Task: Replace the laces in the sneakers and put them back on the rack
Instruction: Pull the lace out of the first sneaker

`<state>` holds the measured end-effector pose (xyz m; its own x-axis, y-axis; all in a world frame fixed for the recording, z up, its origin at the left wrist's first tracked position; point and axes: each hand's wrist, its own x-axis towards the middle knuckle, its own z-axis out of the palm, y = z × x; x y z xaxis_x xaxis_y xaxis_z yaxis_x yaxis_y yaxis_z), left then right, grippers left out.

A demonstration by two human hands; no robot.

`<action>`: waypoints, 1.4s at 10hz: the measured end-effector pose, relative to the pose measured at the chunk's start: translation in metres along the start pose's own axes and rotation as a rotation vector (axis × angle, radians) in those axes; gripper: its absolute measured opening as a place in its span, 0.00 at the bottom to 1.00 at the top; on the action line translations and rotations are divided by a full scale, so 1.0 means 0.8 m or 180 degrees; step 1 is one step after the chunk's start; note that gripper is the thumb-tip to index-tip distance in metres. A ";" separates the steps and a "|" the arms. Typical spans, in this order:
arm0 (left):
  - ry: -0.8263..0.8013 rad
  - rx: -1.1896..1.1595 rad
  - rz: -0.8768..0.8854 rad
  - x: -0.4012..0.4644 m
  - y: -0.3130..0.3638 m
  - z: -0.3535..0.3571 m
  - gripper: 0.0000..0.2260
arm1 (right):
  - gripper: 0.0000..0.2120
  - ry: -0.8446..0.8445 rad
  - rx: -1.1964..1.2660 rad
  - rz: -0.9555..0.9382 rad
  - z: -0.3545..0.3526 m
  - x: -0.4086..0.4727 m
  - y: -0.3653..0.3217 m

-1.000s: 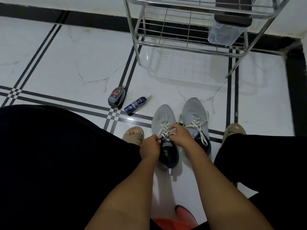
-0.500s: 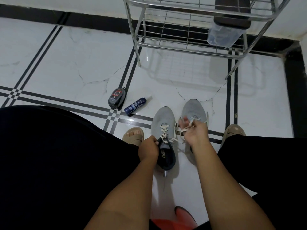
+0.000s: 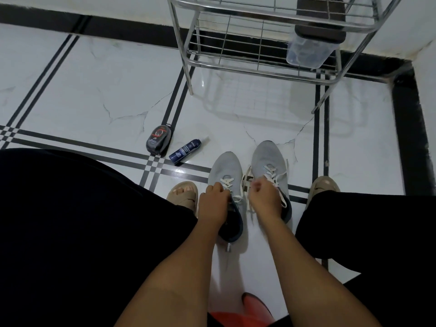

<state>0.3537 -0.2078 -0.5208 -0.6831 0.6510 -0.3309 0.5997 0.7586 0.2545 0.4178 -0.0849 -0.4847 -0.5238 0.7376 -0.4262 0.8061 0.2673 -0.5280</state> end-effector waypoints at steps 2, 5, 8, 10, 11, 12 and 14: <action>-0.0078 -0.0369 -0.0157 0.003 0.001 0.011 0.07 | 0.13 -0.1098 -0.0603 -0.0003 0.034 -0.030 0.026; 0.0056 -0.2242 -0.2068 0.009 -0.007 -0.029 0.16 | 0.11 -0.1035 -0.0489 0.0225 0.044 -0.017 0.022; 0.0085 -0.1195 -0.0994 0.003 -0.001 0.027 0.10 | 0.10 -0.1083 -0.0685 0.0197 0.046 -0.017 0.025; 0.1779 -0.6842 -0.3831 0.027 -0.038 -0.046 0.12 | 0.15 -0.0983 -0.0298 0.0429 0.043 -0.013 0.027; 0.0482 -0.3372 -0.2555 0.029 -0.019 -0.051 0.10 | 0.09 -0.1028 -0.0341 0.0421 0.046 -0.015 0.025; -0.0380 -0.1711 -0.0888 0.008 0.007 -0.022 0.15 | 0.09 -0.1034 -0.0385 0.0405 0.046 -0.014 0.027; -0.0198 -0.0483 -0.0290 0.008 0.005 0.003 0.11 | 0.08 -0.1043 -0.0435 0.0355 0.045 -0.013 0.027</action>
<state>0.3529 -0.2009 -0.5241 -0.7017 0.5803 -0.4132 0.4636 0.8124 0.3537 0.4309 -0.1092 -0.5184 -0.4733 0.5349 -0.6999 0.8809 0.2933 -0.3715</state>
